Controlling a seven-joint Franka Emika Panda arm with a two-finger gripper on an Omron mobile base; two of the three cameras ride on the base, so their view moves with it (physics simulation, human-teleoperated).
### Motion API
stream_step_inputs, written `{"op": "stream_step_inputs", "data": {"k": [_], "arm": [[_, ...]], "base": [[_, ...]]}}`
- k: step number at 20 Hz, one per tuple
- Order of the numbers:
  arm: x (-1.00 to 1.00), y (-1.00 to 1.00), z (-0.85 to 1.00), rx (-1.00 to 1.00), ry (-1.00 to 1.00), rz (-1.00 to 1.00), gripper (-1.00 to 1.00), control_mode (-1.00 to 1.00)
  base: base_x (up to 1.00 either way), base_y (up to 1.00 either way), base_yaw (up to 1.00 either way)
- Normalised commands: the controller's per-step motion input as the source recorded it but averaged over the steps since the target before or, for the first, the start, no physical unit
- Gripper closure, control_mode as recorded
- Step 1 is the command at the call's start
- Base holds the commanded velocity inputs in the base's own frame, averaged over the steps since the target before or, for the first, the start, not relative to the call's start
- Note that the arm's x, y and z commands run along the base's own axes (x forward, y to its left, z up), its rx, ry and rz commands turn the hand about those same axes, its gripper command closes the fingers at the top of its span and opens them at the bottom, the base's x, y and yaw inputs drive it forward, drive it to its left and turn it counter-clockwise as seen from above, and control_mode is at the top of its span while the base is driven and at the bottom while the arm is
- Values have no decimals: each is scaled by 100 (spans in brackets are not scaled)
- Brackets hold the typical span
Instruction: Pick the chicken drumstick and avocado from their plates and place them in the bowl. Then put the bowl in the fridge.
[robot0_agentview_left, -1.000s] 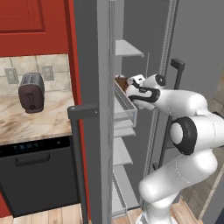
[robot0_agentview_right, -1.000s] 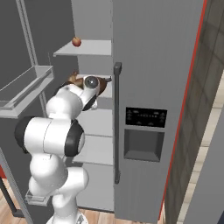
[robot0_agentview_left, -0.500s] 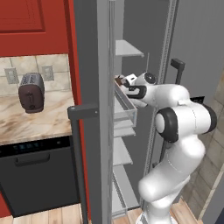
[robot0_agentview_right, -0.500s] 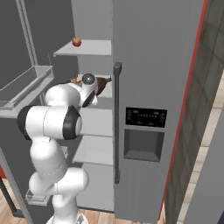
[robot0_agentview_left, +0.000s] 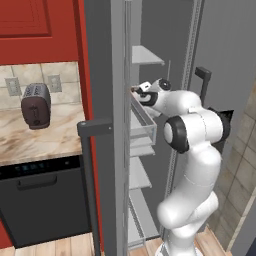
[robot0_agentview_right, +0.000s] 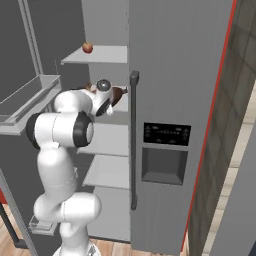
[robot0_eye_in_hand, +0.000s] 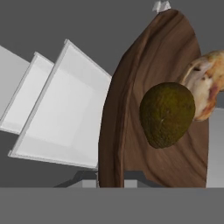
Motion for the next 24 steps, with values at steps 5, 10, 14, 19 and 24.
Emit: {"op": "stream_step_inputs", "data": {"k": [5,10,14,19,24], "arm": [[44,2,-6,3,4,0,100,-100],[36,5,-15,7,5,-1,100,-100],[37,5,-7,13,0,0,100,-100],[28,2,-16,2,1,0,100,-100],[26,9,-19,0,0,-3,100,-100]], "base": [[0,0,0],[0,0,0],[0,0,0],[0,0,0],[0,0,0]]}}
